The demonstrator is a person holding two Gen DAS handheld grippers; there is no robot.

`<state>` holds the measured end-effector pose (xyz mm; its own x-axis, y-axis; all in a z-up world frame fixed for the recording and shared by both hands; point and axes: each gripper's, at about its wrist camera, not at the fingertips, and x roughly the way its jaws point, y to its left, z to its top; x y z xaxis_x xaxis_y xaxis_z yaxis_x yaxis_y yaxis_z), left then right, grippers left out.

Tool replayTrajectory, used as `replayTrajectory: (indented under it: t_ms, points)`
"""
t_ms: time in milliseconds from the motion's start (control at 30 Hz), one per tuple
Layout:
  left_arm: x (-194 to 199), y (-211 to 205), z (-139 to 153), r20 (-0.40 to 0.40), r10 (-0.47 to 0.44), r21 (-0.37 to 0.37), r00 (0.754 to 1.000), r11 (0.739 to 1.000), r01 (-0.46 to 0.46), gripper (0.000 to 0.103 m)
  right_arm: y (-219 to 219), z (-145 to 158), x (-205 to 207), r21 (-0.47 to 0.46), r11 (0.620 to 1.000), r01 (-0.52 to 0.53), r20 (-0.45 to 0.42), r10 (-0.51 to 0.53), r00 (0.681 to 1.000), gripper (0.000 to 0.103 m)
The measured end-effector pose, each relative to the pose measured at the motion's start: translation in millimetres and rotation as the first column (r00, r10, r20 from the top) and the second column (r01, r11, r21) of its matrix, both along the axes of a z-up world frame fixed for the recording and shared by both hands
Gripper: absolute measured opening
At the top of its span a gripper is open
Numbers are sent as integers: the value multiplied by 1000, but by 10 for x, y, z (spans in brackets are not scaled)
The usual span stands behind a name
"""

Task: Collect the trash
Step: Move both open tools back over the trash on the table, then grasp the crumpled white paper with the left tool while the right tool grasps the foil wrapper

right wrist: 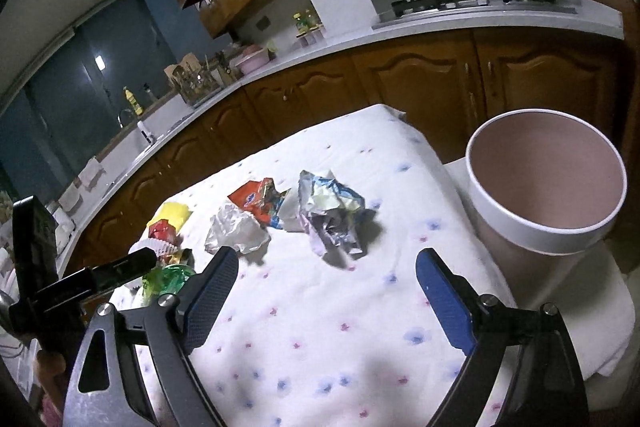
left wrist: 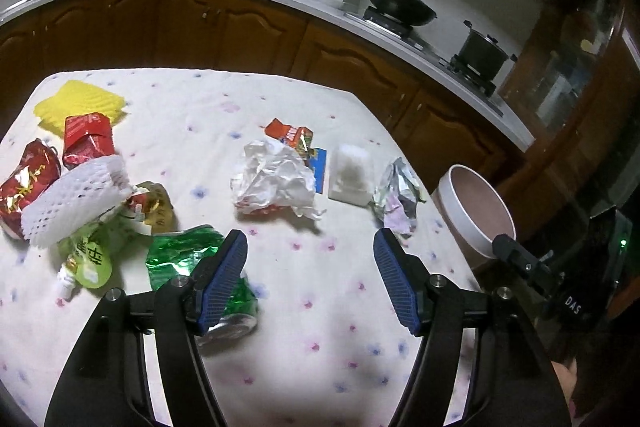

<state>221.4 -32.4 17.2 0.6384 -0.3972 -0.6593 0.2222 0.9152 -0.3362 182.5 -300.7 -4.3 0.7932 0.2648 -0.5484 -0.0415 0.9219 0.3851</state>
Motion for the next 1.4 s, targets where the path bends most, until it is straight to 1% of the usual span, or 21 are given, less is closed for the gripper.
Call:
replayTrajectory:
  t_ms: [267,500,733,833,967,1033,1067,1100,1133,1167,1200,1233,1267,1300,1333,1367,1400]
  points:
    - [81,36,-55,0,21,17,1000,1000,-21,73,113,9,103,-25,1000,-6,1,6,1000,92]
    - [230,25,-112,-22,30,37,999,999,-29,74,186,-64,293,-41,999,-19,-23,19,1000,92]
    - [517,-125,-187,-63,27,108,998,994,-20,74,219,-143,552,-68,997,-34,-61,30,998,92]
    - [675,-203,-225,-75,22,127,997,992,-12,74,219,-170,693,-73,996,-45,-75,39,996,92]
    - [888,-312,-335,-126,8,138,992,990,10,74,239,-245,865,-90,994,-55,-94,46,995,92]
    - [949,-354,-375,-131,9,154,991,988,11,74,230,-295,943,-89,995,-54,-110,44,993,90]
    - [972,-373,-391,-130,12,165,991,986,9,74,230,-308,956,-92,994,-53,-112,43,993,87]
    - [989,-386,-404,-130,14,172,991,985,8,72,229,-318,975,-98,994,-53,-115,42,992,80]
    - [1007,-396,-424,-133,14,177,991,984,10,64,225,-337,995,-103,993,-53,-121,40,992,71]
    - [1021,-406,-449,-140,9,180,990,984,17,58,224,-350,1005,-105,993,-53,-126,39,991,67]
    - [1028,-413,-475,-146,3,180,989,983,24,50,213,-369,1024,-108,993,-54,-135,39,990,59]
    - [1024,-415,-489,-146,1,181,989,983,26,44,207,-402,1039,-111,992,-54,-147,38,988,50]
    - [1001,-419,-483,-135,-2,188,991,982,27,40,200,-425,1051,-110,992,-55,-150,38,988,45]
    - [982,-426,-473,-129,-8,192,992,981,33,32,202,-433,1044,-115,992,-54,-150,37,988,36]
    - [970,-438,-465,-126,-13,192,992,981,37,26,208,-426,1026,-124,991,-53,-146,35,989,31]
    - [957,-433,-460,-123,-16,192,992,981,39,24,217,-416,1007,-126,991,-54,-141,36,989,25]
    - [936,-422,-452,-121,-18,190,993,981,40,21,218,-405,984,-123,991,-57,-135,40,990,11]
